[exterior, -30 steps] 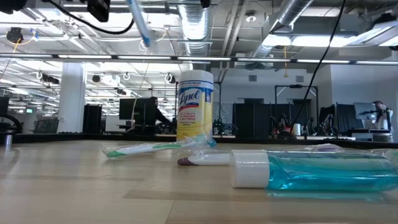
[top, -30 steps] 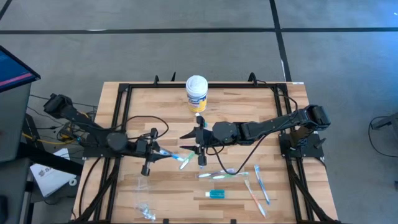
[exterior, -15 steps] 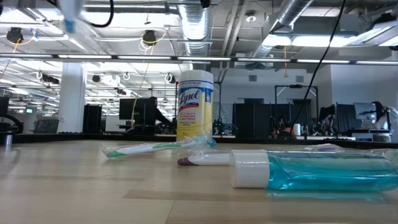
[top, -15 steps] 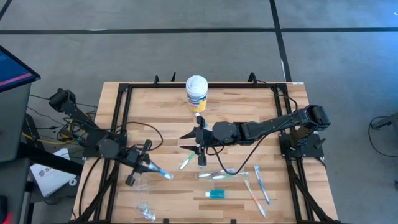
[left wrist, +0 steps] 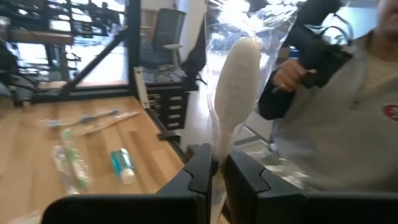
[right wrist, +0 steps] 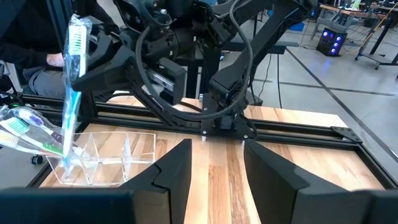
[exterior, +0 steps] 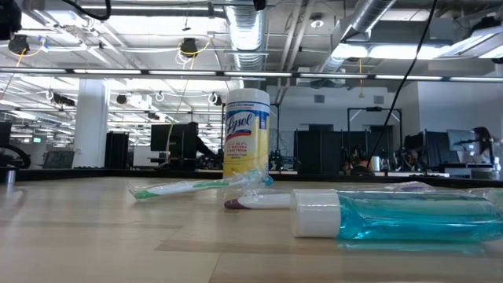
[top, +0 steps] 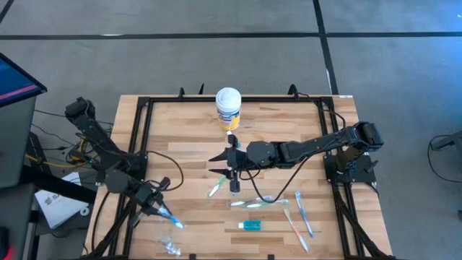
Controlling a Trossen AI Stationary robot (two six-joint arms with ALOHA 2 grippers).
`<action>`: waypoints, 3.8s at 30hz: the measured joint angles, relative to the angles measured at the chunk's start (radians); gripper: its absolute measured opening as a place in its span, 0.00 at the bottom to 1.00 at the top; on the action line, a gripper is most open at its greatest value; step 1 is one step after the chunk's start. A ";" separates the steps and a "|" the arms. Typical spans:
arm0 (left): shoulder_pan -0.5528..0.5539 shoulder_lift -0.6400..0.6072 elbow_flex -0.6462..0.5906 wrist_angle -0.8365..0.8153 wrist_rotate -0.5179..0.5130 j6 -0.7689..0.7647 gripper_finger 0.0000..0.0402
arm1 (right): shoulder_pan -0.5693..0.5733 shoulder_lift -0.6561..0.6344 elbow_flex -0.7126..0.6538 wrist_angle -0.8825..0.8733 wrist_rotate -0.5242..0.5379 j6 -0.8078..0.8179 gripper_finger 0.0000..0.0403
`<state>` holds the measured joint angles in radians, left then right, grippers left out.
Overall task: Pick & Place toothbrushing station
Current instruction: Put the middle blue toothbrush into the transparent organizer
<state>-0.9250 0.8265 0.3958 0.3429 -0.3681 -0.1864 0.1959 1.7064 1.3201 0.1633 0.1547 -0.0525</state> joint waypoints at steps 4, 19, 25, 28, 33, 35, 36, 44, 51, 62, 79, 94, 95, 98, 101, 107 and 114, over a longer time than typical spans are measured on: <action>-0.047 0.000 0.000 -0.008 0.002 -0.035 0.04 | 0.000 0.000 0.000 0.000 0.000 0.000 0.34; -0.174 0.001 0.000 -0.015 0.010 -0.169 0.04 | 0.000 0.000 0.000 0.000 0.000 0.000 0.33; -0.174 0.005 0.000 -0.038 0.008 -0.170 0.04 | 0.000 0.000 0.001 0.000 0.000 0.000 0.33; -0.174 0.024 0.000 -0.049 -0.001 -0.173 0.04 | 0.000 0.000 0.001 0.000 0.000 0.000 0.33; -0.174 0.073 0.000 -0.049 -0.006 -0.217 0.04 | 0.000 0.000 0.001 0.000 0.000 0.000 0.33; -0.174 0.093 0.000 -0.049 -0.023 -0.235 0.04 | 0.000 0.000 0.001 0.000 0.000 0.000 0.32; -0.173 0.100 0.000 -0.049 -0.028 -0.241 0.04 | 0.000 0.000 0.001 0.000 0.000 0.000 0.32; -0.173 0.138 0.000 -0.048 -0.032 -0.242 0.04 | 0.000 0.000 0.001 0.000 0.000 0.000 0.32; -0.173 0.171 0.000 -0.049 -0.055 -0.242 0.04 | 0.000 0.000 0.001 -0.001 0.000 0.000 0.32; -0.173 0.224 0.000 -0.050 -0.059 -0.260 0.04 | -0.001 0.000 0.001 -0.001 0.000 0.000 0.32; -0.173 0.278 0.000 -0.050 -0.077 -0.292 0.04 | -0.001 0.000 0.001 -0.002 0.000 0.000 0.32; -0.173 0.322 0.000 -0.049 -0.084 -0.293 0.04 | -0.003 0.000 0.001 -0.003 0.000 0.000 0.32; -0.173 0.322 0.000 -0.049 -0.084 -0.294 0.04 | -0.003 0.000 0.001 -0.004 0.000 0.000 0.32; -0.173 0.322 0.000 -0.049 -0.084 -0.294 0.05 | -0.003 0.000 0.001 -0.006 0.000 0.000 0.32; -0.173 0.322 0.000 -0.048 -0.084 -0.302 0.07 | -0.003 0.000 0.001 -0.006 0.000 0.000 0.32; -0.173 0.322 0.000 -0.047 -0.084 -0.320 0.14 | -0.003 0.000 0.001 -0.007 0.000 0.000 0.32; -0.173 0.322 0.000 -0.041 -0.084 -0.372 0.16 | -0.002 0.000 0.001 -0.008 0.000 0.000 0.32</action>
<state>-1.0981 1.1481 0.3962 0.3019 -0.4526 -0.5579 0.1936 1.7065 1.3209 0.1557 0.1551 -0.0528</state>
